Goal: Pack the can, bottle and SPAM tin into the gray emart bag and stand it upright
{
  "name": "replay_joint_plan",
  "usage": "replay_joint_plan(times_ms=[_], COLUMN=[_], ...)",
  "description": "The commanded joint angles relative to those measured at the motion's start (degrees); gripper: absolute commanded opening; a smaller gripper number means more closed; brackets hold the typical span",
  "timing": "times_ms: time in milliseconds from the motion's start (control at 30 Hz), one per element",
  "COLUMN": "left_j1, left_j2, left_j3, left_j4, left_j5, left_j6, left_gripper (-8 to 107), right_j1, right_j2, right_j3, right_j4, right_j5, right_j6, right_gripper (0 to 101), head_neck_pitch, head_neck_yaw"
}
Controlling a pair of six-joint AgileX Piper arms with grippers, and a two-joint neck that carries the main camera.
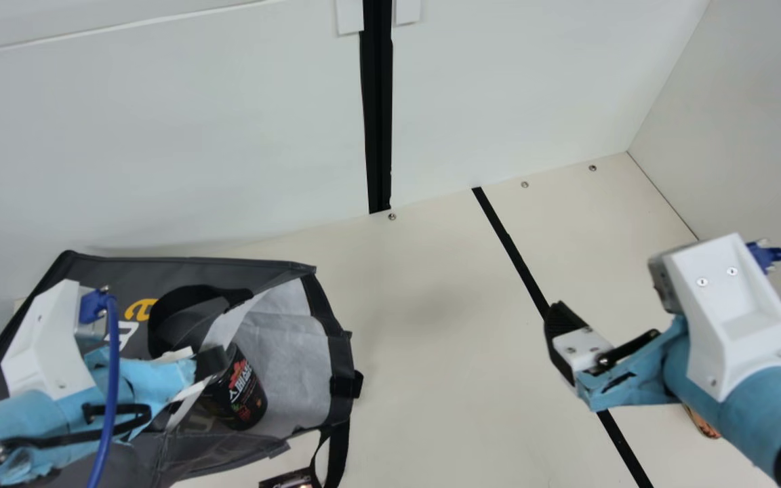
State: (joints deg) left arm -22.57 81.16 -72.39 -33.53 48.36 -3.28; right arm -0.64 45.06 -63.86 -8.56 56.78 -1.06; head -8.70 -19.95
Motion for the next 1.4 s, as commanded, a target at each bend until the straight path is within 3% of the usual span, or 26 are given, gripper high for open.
replay_joint_plan(times_ms=[0, 467, 1367], left_j1=[0.0, 0.0, 0.0], left_j2=[0.0, 0.0, 0.0], left_j3=[0.0, 0.0, 0.0], left_j4=[0.0, 0.0, 0.0], left_j5=[0.0, 0.0, 0.0], left_j6=[0.0, 0.0, 0.0], left_gripper=[-8, -8, -8], right_j1=[0.14, 1.0, -25.2], right_j2=[-0.21, -2.25, -3.63], right_j3=[-0.8, -6.62, -4.87], right_j4=[-2.58, -10.53, 2.69], right_j5=[2.08, 13.12, 13.12], right_j6=[1.43, 5.74, -6.79], right_gripper=[95, 95, 95], head_neck_pitch=[-1.3, -1.3, -1.3], head_neck_yaw=[-0.05, -0.05, -0.05])
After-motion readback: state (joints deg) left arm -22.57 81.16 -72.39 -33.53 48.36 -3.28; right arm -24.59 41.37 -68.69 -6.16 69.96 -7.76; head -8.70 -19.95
